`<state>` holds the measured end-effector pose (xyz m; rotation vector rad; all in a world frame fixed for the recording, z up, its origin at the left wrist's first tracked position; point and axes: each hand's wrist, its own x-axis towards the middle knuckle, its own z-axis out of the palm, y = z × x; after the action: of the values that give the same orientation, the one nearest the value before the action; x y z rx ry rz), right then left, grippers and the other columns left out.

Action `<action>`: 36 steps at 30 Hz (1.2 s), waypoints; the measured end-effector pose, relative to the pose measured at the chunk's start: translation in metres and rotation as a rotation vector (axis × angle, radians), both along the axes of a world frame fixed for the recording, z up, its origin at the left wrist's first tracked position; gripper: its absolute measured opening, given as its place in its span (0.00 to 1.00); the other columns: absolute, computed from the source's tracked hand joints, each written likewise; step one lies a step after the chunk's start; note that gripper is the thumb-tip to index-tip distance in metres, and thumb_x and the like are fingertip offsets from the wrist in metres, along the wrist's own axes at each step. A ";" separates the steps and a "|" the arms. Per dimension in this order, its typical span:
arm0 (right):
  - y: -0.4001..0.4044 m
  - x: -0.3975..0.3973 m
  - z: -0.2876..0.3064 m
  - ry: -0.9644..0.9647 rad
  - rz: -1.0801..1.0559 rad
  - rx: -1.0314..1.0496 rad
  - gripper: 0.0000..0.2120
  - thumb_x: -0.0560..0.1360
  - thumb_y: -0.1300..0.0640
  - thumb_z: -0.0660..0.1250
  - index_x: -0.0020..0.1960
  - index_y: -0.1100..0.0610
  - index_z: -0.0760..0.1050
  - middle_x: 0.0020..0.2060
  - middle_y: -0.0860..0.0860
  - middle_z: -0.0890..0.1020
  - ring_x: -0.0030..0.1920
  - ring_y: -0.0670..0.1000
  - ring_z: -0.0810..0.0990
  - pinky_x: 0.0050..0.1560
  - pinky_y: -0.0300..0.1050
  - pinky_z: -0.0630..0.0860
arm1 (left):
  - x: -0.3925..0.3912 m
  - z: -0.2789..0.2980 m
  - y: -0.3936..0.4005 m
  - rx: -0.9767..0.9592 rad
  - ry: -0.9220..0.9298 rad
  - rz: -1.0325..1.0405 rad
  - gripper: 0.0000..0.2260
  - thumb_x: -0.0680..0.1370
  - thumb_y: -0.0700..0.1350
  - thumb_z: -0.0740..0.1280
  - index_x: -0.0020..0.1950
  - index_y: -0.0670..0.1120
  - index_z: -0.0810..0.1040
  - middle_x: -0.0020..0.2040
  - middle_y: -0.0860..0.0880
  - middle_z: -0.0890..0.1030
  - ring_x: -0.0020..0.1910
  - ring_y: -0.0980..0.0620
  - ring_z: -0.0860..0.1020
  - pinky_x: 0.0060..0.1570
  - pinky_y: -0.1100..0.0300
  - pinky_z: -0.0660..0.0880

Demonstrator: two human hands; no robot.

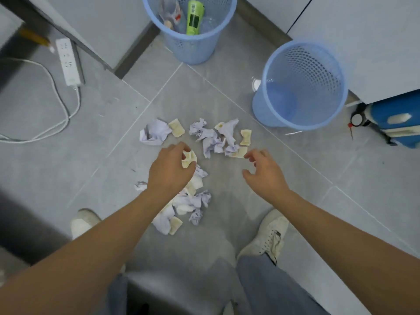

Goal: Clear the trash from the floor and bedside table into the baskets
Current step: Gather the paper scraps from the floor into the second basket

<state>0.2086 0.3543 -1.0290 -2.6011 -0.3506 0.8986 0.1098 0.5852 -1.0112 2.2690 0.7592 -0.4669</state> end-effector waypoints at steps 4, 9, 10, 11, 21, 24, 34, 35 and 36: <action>0.004 -0.012 0.042 0.053 0.084 0.078 0.18 0.74 0.55 0.72 0.62 0.53 0.74 0.58 0.53 0.75 0.56 0.56 0.78 0.57 0.55 0.78 | -0.016 0.040 -0.008 0.023 0.027 0.116 0.15 0.77 0.51 0.69 0.62 0.51 0.76 0.54 0.51 0.80 0.57 0.48 0.76 0.50 0.49 0.76; 0.017 0.009 0.088 0.000 0.197 0.078 0.18 0.74 0.56 0.71 0.63 0.52 0.74 0.58 0.52 0.75 0.58 0.56 0.77 0.57 0.55 0.77 | -0.005 0.076 -0.012 0.049 -0.005 0.202 0.16 0.76 0.52 0.68 0.63 0.51 0.76 0.56 0.50 0.80 0.59 0.46 0.75 0.51 0.48 0.76; 0.020 0.014 0.092 -0.018 0.217 0.075 0.18 0.74 0.56 0.71 0.63 0.52 0.74 0.58 0.52 0.75 0.58 0.56 0.77 0.56 0.55 0.77 | -0.003 0.077 -0.011 0.038 -0.011 0.217 0.16 0.76 0.53 0.68 0.63 0.51 0.76 0.57 0.49 0.80 0.59 0.46 0.75 0.52 0.48 0.76; 0.025 0.018 0.093 -0.040 0.239 0.070 0.19 0.74 0.57 0.71 0.63 0.52 0.74 0.58 0.52 0.75 0.58 0.56 0.77 0.56 0.56 0.77 | -0.002 0.078 -0.009 0.027 -0.014 0.229 0.17 0.76 0.53 0.68 0.64 0.51 0.75 0.57 0.49 0.80 0.60 0.45 0.75 0.52 0.48 0.77; 0.070 0.017 0.050 -0.079 0.404 0.045 0.22 0.72 0.56 0.72 0.64 0.54 0.72 0.59 0.55 0.74 0.58 0.60 0.73 0.51 0.52 0.74 | -0.015 0.060 -0.017 0.030 0.013 0.327 0.18 0.77 0.52 0.68 0.65 0.52 0.75 0.58 0.49 0.78 0.61 0.45 0.74 0.50 0.49 0.76; 0.058 0.031 0.021 -0.040 0.457 0.043 0.25 0.72 0.54 0.72 0.67 0.53 0.70 0.63 0.56 0.71 0.61 0.62 0.71 0.55 0.55 0.75 | -0.008 0.036 -0.038 0.044 0.028 0.383 0.18 0.76 0.51 0.69 0.65 0.51 0.75 0.58 0.48 0.78 0.61 0.44 0.74 0.50 0.46 0.78; 0.018 0.098 -0.042 -0.087 0.609 0.041 0.30 0.72 0.44 0.75 0.68 0.55 0.70 0.66 0.58 0.69 0.63 0.64 0.71 0.61 0.56 0.72 | 0.039 -0.051 -0.088 0.049 0.125 0.438 0.33 0.74 0.48 0.72 0.78 0.56 0.63 0.71 0.44 0.68 0.69 0.39 0.69 0.54 0.43 0.77; 0.020 0.103 -0.055 -0.079 0.617 0.036 0.32 0.71 0.43 0.75 0.69 0.55 0.69 0.67 0.59 0.69 0.64 0.64 0.70 0.64 0.57 0.70 | 0.047 -0.068 -0.084 0.065 0.128 0.393 0.35 0.75 0.48 0.72 0.79 0.56 0.61 0.74 0.44 0.65 0.71 0.38 0.67 0.56 0.43 0.77; 0.022 0.108 -0.070 -0.073 0.627 0.021 0.35 0.70 0.41 0.76 0.71 0.54 0.68 0.68 0.58 0.68 0.65 0.63 0.69 0.64 0.57 0.70 | 0.055 -0.087 -0.080 0.087 0.131 0.347 0.37 0.75 0.48 0.72 0.80 0.58 0.58 0.77 0.44 0.61 0.73 0.37 0.64 0.58 0.42 0.76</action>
<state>0.3170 0.3763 -1.0994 -2.5338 -1.2320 0.9705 0.1650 0.5054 -1.0980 2.1381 1.2343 -0.4254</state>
